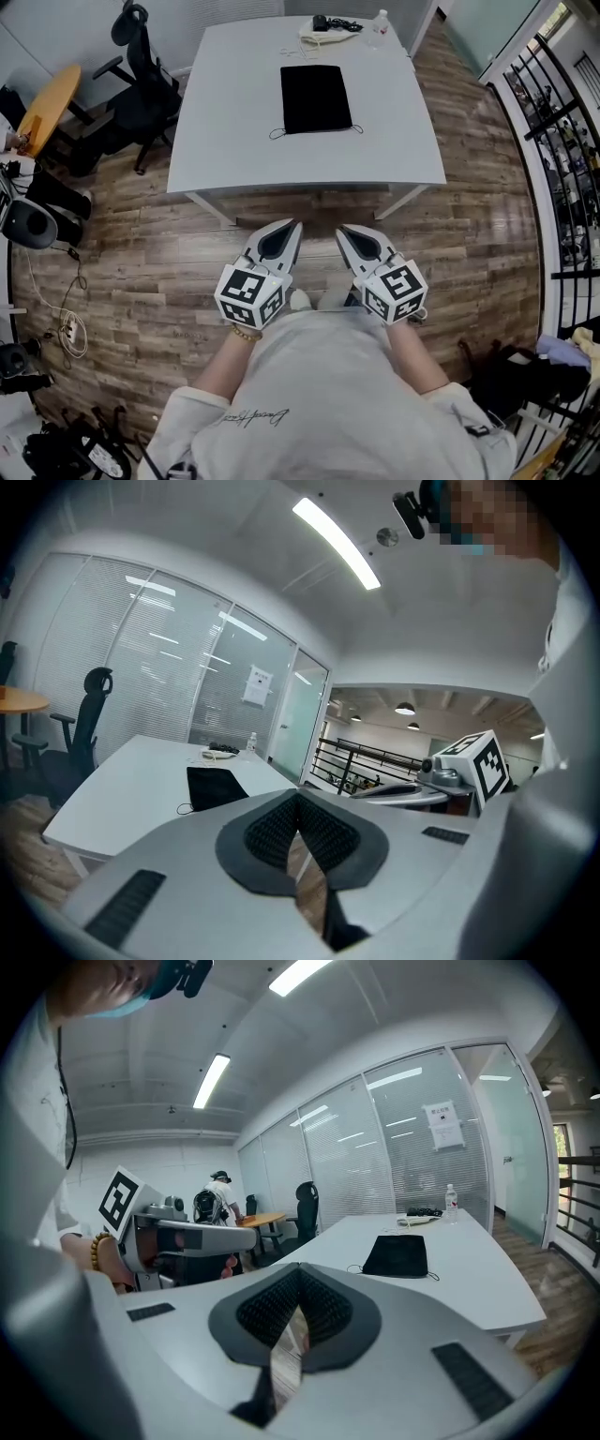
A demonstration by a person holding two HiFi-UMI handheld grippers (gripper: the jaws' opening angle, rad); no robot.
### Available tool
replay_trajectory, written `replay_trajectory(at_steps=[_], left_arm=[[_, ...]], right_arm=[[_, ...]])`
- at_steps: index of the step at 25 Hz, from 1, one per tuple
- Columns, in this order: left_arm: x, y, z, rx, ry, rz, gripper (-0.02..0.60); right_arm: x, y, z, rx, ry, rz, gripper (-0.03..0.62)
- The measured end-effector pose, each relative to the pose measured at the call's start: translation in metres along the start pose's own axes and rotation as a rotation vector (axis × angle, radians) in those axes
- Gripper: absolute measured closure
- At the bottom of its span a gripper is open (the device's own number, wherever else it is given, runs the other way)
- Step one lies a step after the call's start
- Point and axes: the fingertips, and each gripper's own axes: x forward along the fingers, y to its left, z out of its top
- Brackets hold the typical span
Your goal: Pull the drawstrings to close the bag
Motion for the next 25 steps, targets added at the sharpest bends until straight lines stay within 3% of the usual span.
replay_trajectory(at_steps=[16,25], left_arm=[[0.014,0.024,-0.004,-0.016,0.013,0.002,0.572],[0.066,0.059,0.011,-0.015,0.019,0.012,0.572]], right_arm=[[0.021,-0.025,0.001,0.024,0.004,-0.023,0.572],[0.067,-0.071,0.015,0.024,0.017,0.007,0.572]])
